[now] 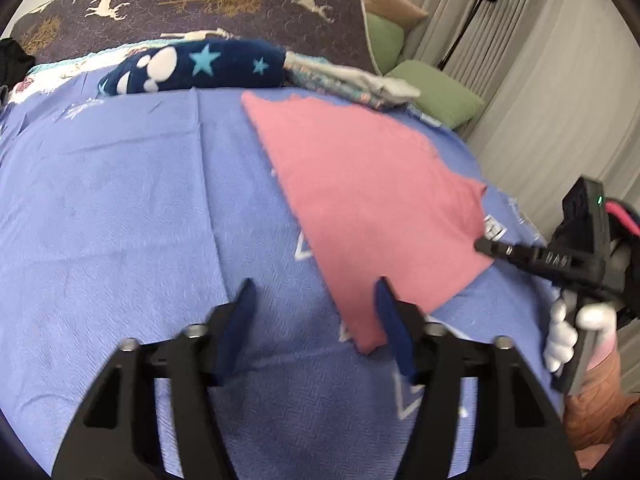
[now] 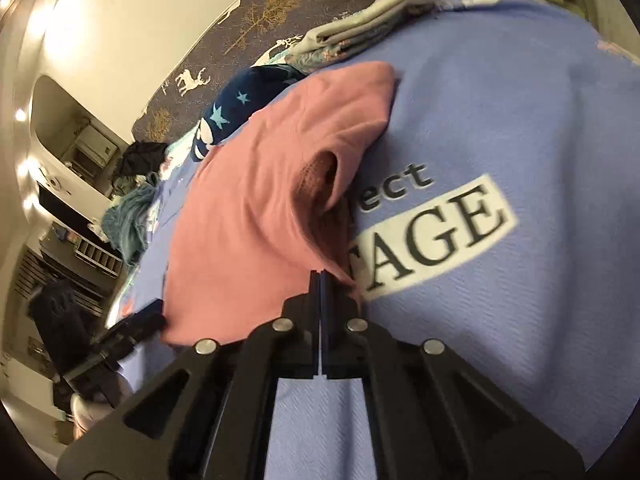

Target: Fold small clothes

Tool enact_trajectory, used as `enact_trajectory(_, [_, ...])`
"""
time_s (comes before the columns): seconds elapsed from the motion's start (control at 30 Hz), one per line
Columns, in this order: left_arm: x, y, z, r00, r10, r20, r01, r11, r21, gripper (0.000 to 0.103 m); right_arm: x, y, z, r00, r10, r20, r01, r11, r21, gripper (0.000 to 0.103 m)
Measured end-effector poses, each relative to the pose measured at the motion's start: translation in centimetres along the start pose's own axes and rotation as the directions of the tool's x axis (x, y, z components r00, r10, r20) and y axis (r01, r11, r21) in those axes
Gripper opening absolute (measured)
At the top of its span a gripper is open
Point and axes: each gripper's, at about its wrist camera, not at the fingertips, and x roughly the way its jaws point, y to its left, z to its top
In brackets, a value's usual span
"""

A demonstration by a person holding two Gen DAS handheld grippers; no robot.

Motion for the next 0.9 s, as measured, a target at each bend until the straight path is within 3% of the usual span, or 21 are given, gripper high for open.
enact_trajectory(0.03, [-0.4, -0.1, 0.4, 1.0, -0.028, 0.013, 0.028, 1.0, -0.001, 0.033, -0.4, 0.5, 0.0, 1.0, -0.009, 0.002, 0.009, 1.0, -0.019, 0.0])
enact_trajectory(0.07, [-0.7, -0.3, 1.1, 0.997, -0.066, 0.029, 0.067, 0.998, -0.007, 0.028, -0.6, 1.0, 0.1, 1.0, 0.002, 0.003, -0.002, 1.0, -0.029, 0.006])
enact_trajectory(0.17, [-0.8, -1.6, 2.8, 0.987, -0.149, 0.057, 0.149, 0.989, 0.007, 0.027, -1.5, 2.2, 0.8, 0.997, 0.078, 0.024, -0.076, 0.994, -0.075, 0.008])
enact_trajectory(0.3, [2.5, -2.9, 3.5, 0.989, -0.146, -0.009, 0.147, 0.989, 0.035, 0.027, -1.5, 4.1, 3.1, 0.99, 0.125, 0.069, -0.113, 0.982, -0.151, 0.019])
enact_trajectory(0.33, [4.3, -2.7, 3.0, 0.993, -0.106, -0.058, 0.108, 0.994, 0.033, 0.029, -1.2, 4.2, 3.6, 0.989, 0.133, 0.065, -0.121, 0.979, -0.161, 0.021])
enact_trajectory(0.37, [5.4, -2.6, 2.5, 0.995, -0.06, -0.084, 0.064, 0.997, 0.042, 0.029, -0.1, 3.8, 4.0, 0.994, 0.095, 0.049, -0.086, 0.983, -0.16, 0.024])
enact_trajectory(0.4, [6.1, -2.4, 1.7, 0.995, -0.045, -0.084, 0.049, 0.997, 0.052, 0.028, 1.3, 3.1, 4.1, 1.0, -0.01, 0.028, 0.014, 0.988, -0.154, 0.024])
enact_trajectory(0.43, [5.8, -2.5, 1.3, 0.997, -0.054, -0.057, 0.058, 0.997, 0.058, 0.029, 2.2, 2.5, 4.0, 0.995, -0.095, 0.009, 0.095, 0.984, -0.151, 0.022])
enact_trajectory(0.47, [5.3, -2.6, 1.5, 0.996, -0.072, -0.057, 0.075, 0.995, 0.061, 0.032, 3.2, 1.1, 3.5, 0.992, -0.127, -0.014, 0.124, 0.982, -0.14, 0.014])
enact_trajectory(0.53, [5.0, -2.6, 1.4, 0.995, -0.073, -0.067, 0.078, 0.994, 0.072, 0.033, 2.5, 0.1, 3.4, 0.998, -0.057, 0.001, 0.056, 0.992, -0.113, 0.014])
enact_trajectory(0.63, [4.5, -2.5, 1.8, 0.992, -0.097, -0.079, 0.102, 0.993, 0.064, 0.033, 1.3, 0.4, 4.0, 0.999, -0.036, -0.021, 0.034, 0.994, -0.099, 0.017])
enact_trajectory(0.7, [4.2, -2.4, 3.2, 0.991, -0.12, -0.058, 0.124, 0.99, 0.073, 0.033, 0.2, 1.2, 5.1, 1.0, 0.03, -0.001, -0.03, 0.992, -0.124, 0.019])
enact_trajectory(0.8, [4.5, -2.1, 6.4, 0.994, -0.102, -0.028, 0.104, 0.991, 0.082, 0.033, -0.3, 3.1, 8.3, 0.998, 0.035, 0.059, -0.022, 0.978, -0.209, 0.028])
enact_trajectory(0.9, [5.9, -1.4, 9.4, 0.995, -0.097, -0.017, 0.098, 0.994, 0.057, 0.033, 1.6, 3.5, 11.7, 0.996, 0.084, 0.024, -0.077, 0.973, -0.216, 0.028])
